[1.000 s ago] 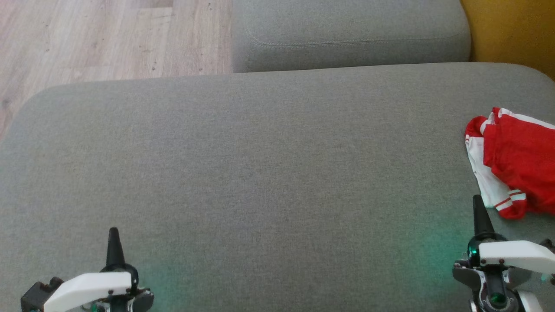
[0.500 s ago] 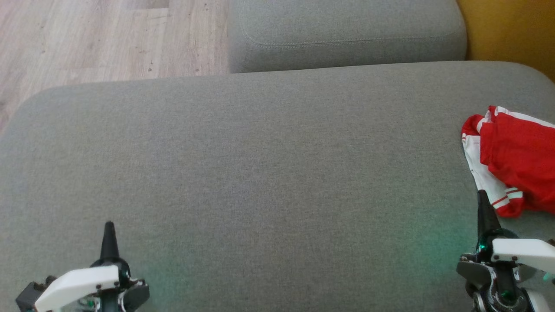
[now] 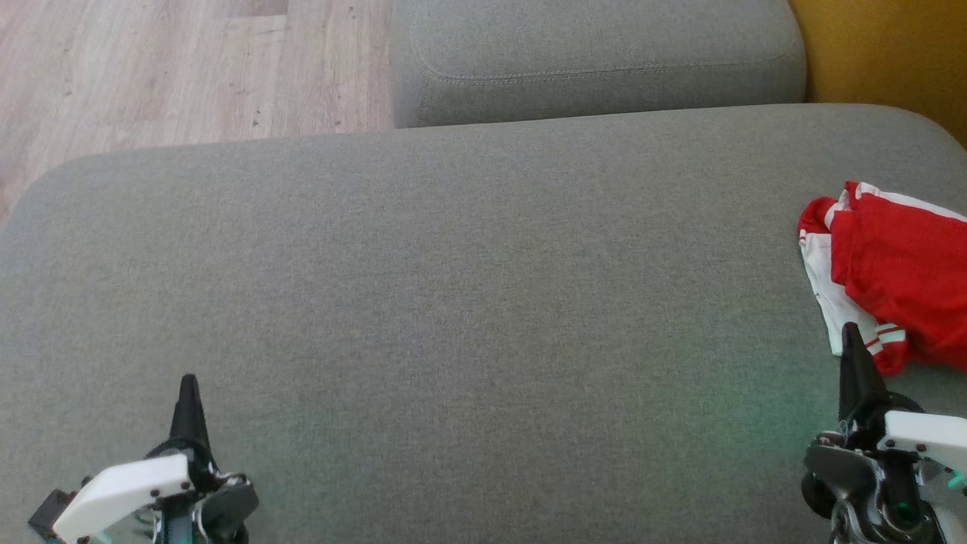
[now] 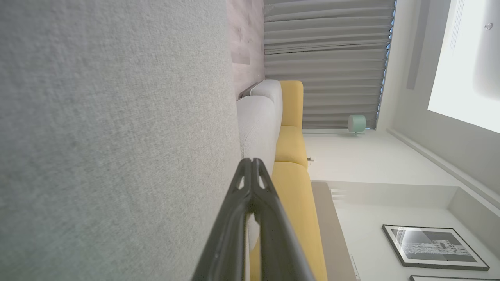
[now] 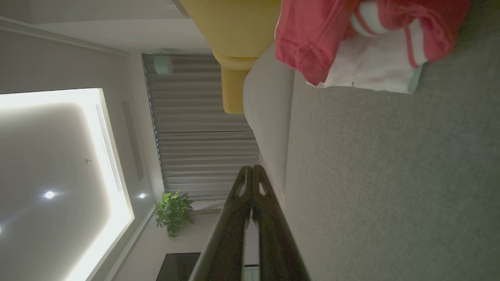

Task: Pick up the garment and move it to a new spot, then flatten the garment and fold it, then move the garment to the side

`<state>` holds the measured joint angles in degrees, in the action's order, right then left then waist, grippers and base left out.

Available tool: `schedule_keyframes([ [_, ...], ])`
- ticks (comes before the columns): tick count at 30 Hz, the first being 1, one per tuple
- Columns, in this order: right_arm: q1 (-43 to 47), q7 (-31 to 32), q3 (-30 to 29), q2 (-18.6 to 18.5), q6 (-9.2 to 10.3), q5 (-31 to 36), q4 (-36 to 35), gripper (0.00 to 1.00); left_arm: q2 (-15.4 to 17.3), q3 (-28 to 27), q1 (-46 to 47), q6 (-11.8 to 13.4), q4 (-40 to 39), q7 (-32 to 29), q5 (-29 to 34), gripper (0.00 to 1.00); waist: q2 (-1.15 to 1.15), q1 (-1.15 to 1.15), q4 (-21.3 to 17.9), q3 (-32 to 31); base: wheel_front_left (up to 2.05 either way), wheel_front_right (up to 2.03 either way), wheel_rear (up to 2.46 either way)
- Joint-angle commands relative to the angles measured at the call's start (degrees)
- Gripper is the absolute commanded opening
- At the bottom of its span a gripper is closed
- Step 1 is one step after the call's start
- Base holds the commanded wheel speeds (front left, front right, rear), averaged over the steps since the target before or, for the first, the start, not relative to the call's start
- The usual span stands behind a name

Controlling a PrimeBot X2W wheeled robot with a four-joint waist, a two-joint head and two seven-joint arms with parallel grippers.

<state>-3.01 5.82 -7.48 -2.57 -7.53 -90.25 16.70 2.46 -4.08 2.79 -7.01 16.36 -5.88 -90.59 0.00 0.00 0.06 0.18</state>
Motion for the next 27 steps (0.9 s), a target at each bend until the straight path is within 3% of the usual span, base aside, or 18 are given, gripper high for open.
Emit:
schedule_keyframes([
  [1, -3.18, 0.68, 0.95, -0.31, 0.04, -1.91, -2.68, 0.0, 0.42, -2.43, 3.41, -0.47, -2.3, -0.59, -1.59, 0.0, 0.0, 0.0, -0.06, 0.0, 0.0, 0.0, 0.0],
  [27, -3.18, 0.67, 0.95, -0.31, 0.04, -1.92, -2.68, 0.0, 0.42, -2.42, 3.41, -0.47, -2.3, -0.59, -1.59, 0.0, 0.0, 0.0, -0.06, 0.0, 0.0, 0.0, 0.0],
])
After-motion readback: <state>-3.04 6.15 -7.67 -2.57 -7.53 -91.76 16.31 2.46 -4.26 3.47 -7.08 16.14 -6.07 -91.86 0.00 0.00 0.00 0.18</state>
